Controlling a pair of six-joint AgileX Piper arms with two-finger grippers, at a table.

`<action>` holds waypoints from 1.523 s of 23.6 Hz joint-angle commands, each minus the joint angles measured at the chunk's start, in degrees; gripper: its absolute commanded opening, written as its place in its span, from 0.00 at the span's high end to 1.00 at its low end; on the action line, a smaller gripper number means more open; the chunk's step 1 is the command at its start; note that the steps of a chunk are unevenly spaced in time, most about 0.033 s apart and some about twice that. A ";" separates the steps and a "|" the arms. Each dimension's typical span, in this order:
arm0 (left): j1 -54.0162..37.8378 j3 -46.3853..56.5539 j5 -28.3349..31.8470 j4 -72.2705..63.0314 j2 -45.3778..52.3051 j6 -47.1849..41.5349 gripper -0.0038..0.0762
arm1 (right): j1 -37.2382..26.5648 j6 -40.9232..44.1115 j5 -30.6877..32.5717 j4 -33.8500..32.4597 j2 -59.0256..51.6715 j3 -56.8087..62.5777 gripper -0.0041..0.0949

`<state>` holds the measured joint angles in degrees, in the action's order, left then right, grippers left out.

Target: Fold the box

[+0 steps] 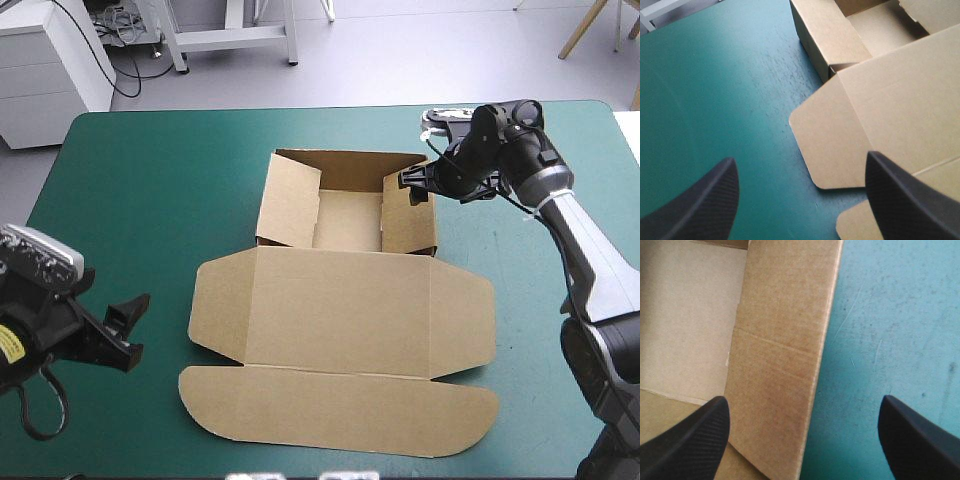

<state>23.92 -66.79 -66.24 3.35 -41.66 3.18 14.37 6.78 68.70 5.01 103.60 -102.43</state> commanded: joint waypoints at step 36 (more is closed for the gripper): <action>0.44 14.03 3.35 1.02 9.96 -1.61 0.39 | -27.71 -5.64 -3.09 -5.51 -0.73 -1.51 0.98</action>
<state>23.92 -51.57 -66.28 4.00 -31.34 2.07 -9.99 1.97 66.97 -1.04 106.51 -102.37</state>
